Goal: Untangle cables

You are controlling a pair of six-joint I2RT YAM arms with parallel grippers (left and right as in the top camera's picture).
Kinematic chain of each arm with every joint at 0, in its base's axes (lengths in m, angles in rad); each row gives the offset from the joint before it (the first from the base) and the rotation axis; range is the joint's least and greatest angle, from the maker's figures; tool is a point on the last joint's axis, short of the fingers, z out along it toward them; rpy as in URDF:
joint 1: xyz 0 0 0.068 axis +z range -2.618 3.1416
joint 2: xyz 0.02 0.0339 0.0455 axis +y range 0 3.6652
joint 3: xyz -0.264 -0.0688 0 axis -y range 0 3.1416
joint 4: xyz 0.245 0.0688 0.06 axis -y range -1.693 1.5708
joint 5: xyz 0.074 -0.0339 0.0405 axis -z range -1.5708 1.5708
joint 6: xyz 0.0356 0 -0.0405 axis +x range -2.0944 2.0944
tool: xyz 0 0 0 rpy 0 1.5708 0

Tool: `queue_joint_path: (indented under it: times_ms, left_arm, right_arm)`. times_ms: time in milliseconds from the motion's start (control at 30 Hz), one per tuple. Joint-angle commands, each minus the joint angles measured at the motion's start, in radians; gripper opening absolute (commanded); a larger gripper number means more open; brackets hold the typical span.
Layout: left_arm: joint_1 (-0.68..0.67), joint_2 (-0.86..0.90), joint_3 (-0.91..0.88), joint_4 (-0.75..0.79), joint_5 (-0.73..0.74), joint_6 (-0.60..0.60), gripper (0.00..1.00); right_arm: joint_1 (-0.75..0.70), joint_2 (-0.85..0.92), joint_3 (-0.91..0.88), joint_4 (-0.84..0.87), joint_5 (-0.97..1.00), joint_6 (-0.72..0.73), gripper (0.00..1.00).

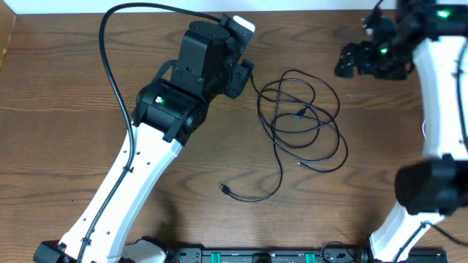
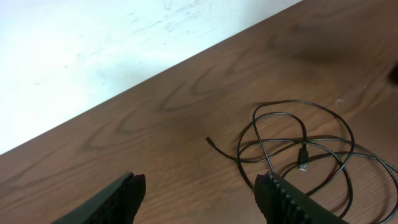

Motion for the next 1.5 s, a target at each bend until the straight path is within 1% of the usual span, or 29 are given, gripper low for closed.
queue_joint_path:
  times_ms: [0, 200, 333, 400, 467, 533, 567, 633, 867, 1067, 1367, 1467]
  left_arm:
    - [0.003, -0.020, 0.003, 0.004, 0.002, 0.005, 0.62]
    - [0.003, -0.020, 0.003, 0.004, 0.002, 0.005, 0.62]
    - [0.003, -0.020, 0.003, 0.004, 0.002, 0.005, 0.62]
    - [0.004, -0.020, 0.003, 0.004, 0.002, 0.005, 0.62]
    - [0.003, -0.020, 0.003, 0.004, 0.002, 0.005, 0.62]
    - [0.003, -0.020, 0.003, 0.004, 0.002, 0.005, 0.62]
    - [0.003, -0.020, 0.003, 0.004, 0.002, 0.005, 0.62]
    - [0.004, -0.020, 0.003, 0.005, 0.002, 0.005, 0.62]
    - [0.003, -0.020, 0.003, 0.005, 0.002, 0.005, 0.62]
    - [0.004, -0.020, 0.003, 0.005, 0.002, 0.005, 0.62]
    - [0.003, -0.020, 0.003, 0.008, 0.002, 0.005, 0.62]
    - [0.003, -0.020, 0.003, 0.009, 0.002, 0.005, 0.62]
  right_arm:
    - [0.041, 0.099, 0.000, -0.008, 0.027, 0.022, 0.93]
    - [0.077, 0.213, 0.000, -0.019, 0.028, 0.022, 0.93]
    - [0.108, 0.270, 0.000, -0.026, 0.028, 0.021, 0.90]
    - [0.119, 0.287, 0.000, -0.023, 0.029, 0.022, 0.91]
    - [0.127, 0.303, 0.000, -0.020, 0.039, 0.022, 0.89]
    - [0.130, 0.321, -0.002, -0.025, 0.052, 0.026, 0.85]
    - [0.132, 0.332, -0.004, -0.026, 0.054, 0.029, 0.86]
    - [0.134, 0.343, -0.008, -0.029, 0.062, 0.032, 0.87]
    - [0.134, 0.375, -0.014, -0.038, 0.111, 0.051, 0.82]
    - [0.134, 0.381, -0.037, -0.035, 0.126, 0.050, 0.82]
    - [0.134, 0.381, -0.182, 0.047, 0.127, 0.051, 0.79]
    - [0.134, 0.381, -0.212, 0.070, 0.127, 0.050, 0.73]
